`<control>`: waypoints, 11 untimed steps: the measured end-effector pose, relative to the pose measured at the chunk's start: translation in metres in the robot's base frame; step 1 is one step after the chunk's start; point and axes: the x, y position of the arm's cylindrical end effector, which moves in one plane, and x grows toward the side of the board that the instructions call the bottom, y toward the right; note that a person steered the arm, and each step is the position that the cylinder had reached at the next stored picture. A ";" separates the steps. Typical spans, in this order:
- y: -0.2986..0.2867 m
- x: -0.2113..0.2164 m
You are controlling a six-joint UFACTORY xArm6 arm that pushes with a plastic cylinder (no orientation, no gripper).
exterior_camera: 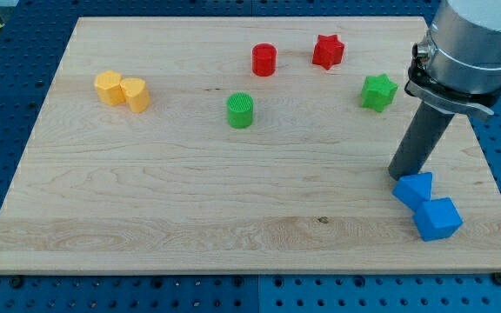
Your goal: Align the red circle horizontally at the left side of the red star
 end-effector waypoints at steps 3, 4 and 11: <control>-0.044 -0.076; -0.052 -0.085; -0.161 -0.180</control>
